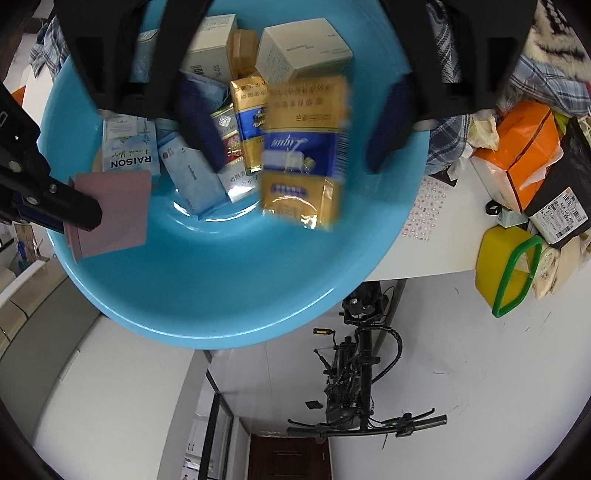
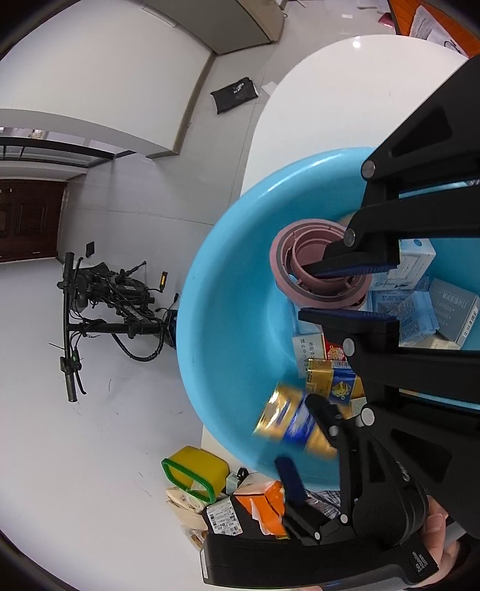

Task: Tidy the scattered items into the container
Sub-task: 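Open both tools to drop the Liqun pack and pink holder into the basin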

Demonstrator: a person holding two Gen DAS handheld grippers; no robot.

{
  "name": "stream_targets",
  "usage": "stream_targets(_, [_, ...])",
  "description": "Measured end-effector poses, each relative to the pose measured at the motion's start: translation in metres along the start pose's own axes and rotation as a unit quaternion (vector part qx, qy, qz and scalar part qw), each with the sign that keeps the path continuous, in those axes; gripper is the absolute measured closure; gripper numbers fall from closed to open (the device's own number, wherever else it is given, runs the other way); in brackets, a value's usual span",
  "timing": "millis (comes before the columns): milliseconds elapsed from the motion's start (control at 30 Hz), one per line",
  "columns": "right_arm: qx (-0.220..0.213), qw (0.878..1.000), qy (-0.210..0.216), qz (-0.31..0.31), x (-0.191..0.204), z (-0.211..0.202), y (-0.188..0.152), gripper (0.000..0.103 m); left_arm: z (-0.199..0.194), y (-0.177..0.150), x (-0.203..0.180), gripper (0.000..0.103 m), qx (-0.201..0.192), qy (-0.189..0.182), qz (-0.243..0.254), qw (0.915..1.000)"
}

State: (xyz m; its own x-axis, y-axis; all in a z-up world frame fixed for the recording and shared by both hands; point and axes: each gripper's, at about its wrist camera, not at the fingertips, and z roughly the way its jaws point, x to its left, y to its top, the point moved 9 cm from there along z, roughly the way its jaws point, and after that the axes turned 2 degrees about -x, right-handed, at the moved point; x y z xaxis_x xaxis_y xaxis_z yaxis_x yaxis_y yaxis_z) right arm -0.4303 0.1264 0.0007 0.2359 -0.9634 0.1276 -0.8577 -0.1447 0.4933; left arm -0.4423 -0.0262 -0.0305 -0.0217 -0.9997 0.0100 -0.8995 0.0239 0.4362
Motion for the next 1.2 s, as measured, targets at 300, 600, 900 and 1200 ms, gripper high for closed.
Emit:
stream_targets(300, [-0.005, 1.000, 0.003, 0.014, -0.006, -0.007, 0.003, 0.089, -0.009, 0.004, 0.004, 0.015, -0.013, 0.023, 0.012, 0.9996])
stream_targets(600, [-0.015, 0.999, 0.013, 0.030, -0.016, -0.016, 0.008, 0.057, -0.014, 0.005, 0.009, 0.015, -0.022, 0.027, 0.012, 0.9993])
stream_targets(900, [-0.013, 0.999, 0.008, 0.033, -0.024, -0.015, 0.004, 0.056, -0.018, 0.005, 0.001, 0.015, -0.025, 0.015, 0.015, 0.9995])
stream_targets(1200, [-0.017, 0.999, -0.001, 0.027, -0.027, -0.017, 0.001, 0.056, -0.028, 0.006, -0.003, 0.015, -0.041, 0.006, 0.026, 0.9988])
